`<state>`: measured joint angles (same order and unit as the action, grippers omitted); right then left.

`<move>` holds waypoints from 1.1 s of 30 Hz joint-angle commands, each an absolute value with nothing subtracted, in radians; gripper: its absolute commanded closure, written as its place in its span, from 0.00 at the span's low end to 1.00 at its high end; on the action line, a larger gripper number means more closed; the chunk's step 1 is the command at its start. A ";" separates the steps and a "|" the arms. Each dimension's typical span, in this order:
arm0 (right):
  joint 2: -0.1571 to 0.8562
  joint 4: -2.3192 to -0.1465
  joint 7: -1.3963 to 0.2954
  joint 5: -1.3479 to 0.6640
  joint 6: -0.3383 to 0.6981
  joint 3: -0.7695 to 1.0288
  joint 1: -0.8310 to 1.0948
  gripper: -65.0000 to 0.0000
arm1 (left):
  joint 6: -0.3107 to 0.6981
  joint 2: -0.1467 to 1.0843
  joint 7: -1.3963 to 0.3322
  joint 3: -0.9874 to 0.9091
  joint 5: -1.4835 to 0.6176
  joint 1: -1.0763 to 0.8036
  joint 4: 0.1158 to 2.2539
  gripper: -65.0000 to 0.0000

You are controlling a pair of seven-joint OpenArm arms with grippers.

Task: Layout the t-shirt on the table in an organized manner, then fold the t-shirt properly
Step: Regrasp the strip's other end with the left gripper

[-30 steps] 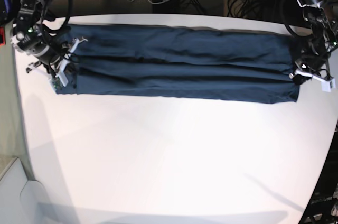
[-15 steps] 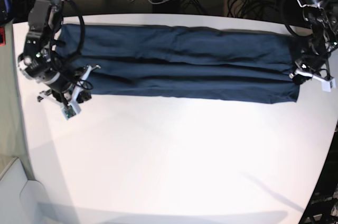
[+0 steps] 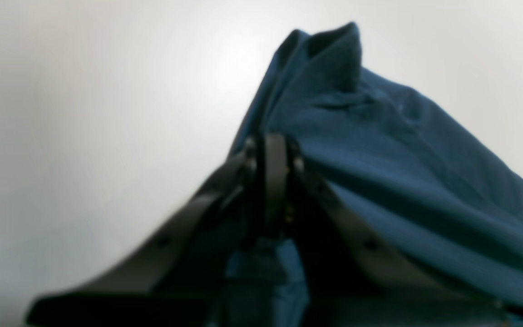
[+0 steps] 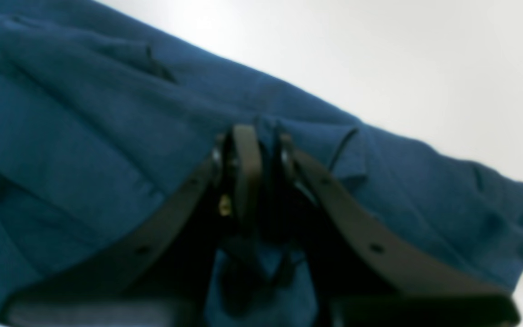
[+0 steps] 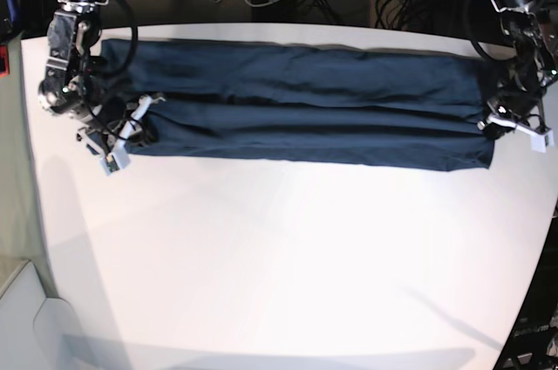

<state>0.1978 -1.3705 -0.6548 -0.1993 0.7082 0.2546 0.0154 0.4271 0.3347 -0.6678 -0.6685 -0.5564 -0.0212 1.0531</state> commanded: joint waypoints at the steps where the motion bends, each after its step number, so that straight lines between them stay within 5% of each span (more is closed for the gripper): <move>1: 0.206 -1.349 -0.716 -0.140 0.698 0.254 0.013 0.90 | 0.397 0.338 -0.768 -0.665 -0.470 -0.042 1.041 0.97; 6: 0.217 -1.340 -0.716 -0.140 0.698 0.254 -0.001 0.89 | 0.501 0.338 -0.769 -0.665 -0.470 -0.044 1.059 0.73; 13: 0.219 -1.340 -0.716 -0.140 0.698 0.252 -0.002 0.71 | 0.547 0.332 -0.769 -0.667 -0.470 -0.091 1.178 0.38; 33: 0.211 -1.340 -0.716 -0.140 0.698 0.249 -0.004 0.68 | 0.547 0.328 -0.923 -0.794 -0.466 -0.102 1.342 0.35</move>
<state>0.2020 -1.3453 -0.6495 -0.1986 0.7105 0.2493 -0.0074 0.5442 0.3092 -0.9352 -0.7902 -0.4534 -0.1081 1.3293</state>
